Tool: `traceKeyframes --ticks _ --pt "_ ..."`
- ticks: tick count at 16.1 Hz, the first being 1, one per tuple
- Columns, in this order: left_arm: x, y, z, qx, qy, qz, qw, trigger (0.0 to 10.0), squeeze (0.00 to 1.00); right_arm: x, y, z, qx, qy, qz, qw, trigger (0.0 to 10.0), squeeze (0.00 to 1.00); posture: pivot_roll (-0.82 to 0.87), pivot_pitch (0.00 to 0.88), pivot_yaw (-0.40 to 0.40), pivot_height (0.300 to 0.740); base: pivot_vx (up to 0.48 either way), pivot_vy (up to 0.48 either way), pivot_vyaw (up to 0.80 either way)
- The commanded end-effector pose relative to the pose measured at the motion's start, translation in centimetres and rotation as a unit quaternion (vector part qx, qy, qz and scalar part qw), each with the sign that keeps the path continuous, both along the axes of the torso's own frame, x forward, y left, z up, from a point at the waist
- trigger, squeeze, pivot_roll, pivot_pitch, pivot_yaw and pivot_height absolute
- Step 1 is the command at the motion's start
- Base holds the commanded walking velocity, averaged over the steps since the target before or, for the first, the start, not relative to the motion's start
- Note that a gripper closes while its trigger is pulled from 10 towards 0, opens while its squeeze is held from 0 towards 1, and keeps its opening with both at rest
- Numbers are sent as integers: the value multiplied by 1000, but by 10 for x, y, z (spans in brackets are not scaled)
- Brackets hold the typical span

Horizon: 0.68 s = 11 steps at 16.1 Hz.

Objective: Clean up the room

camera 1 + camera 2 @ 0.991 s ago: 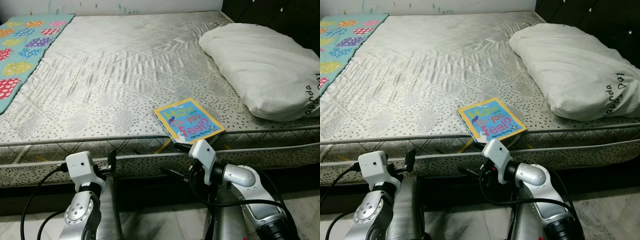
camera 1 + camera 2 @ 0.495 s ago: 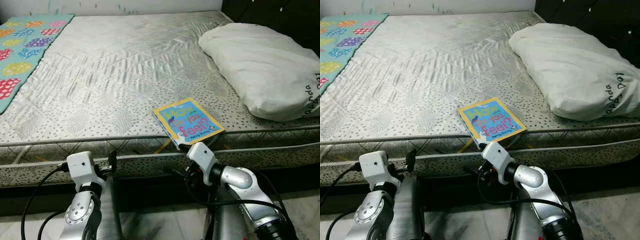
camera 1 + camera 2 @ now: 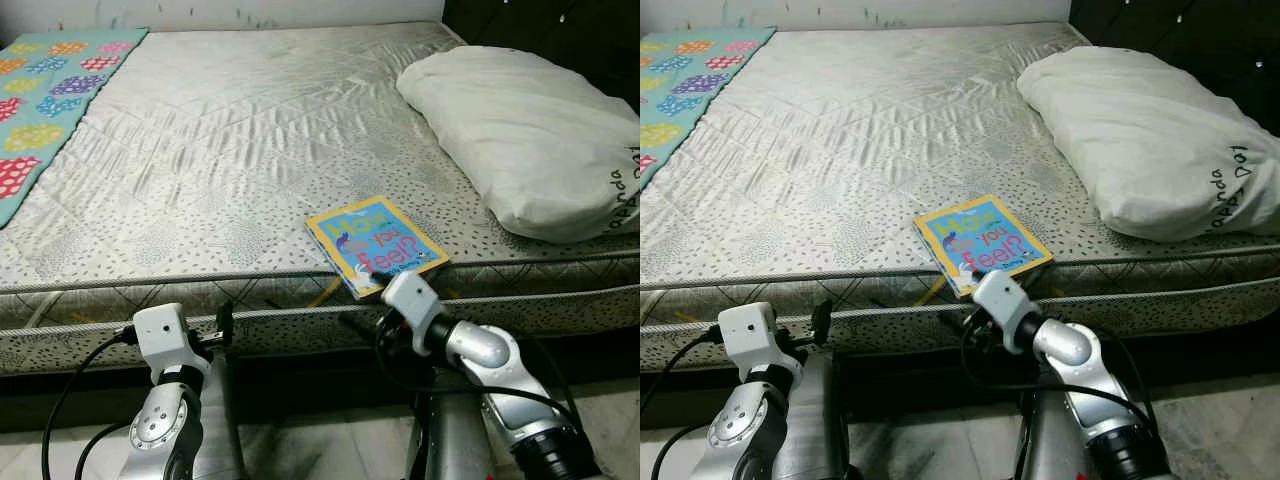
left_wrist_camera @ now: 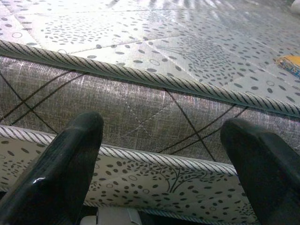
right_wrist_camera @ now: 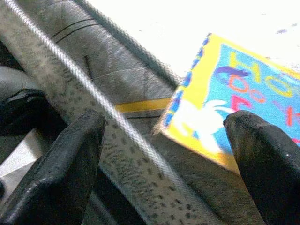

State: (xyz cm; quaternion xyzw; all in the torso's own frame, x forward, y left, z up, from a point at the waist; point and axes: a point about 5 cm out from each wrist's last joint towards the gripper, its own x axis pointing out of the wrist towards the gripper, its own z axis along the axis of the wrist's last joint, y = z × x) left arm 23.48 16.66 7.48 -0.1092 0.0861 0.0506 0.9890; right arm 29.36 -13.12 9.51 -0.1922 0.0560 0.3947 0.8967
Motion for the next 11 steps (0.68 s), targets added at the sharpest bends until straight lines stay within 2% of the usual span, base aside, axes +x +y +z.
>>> traceKeyframes --ticks 1,5,7,11 --pt "-1 0 -1 3 6 -1 1000 10000 0 6 -4 4 -9 -11 -13 1000 10000 0 13 0 6 417 0 0 0" --pt "-2 1 -2 3 6 1 1000 10000 0 8 -20 -6 -68 10 -13 998 10000 0 15 0 6 417 0 0 0" --pt "-2 1 -2 3 8 2 1000 10000 0 6 -27 -8 -75 20 -7 997 10000 0 15 0 6 417 0 0 0" --pt "-2 2 -2 4 8 1 1000 10000 0 16 -45 -3 -87 -3 -66 994 10000 0 14 0 7 417 0 0 0"
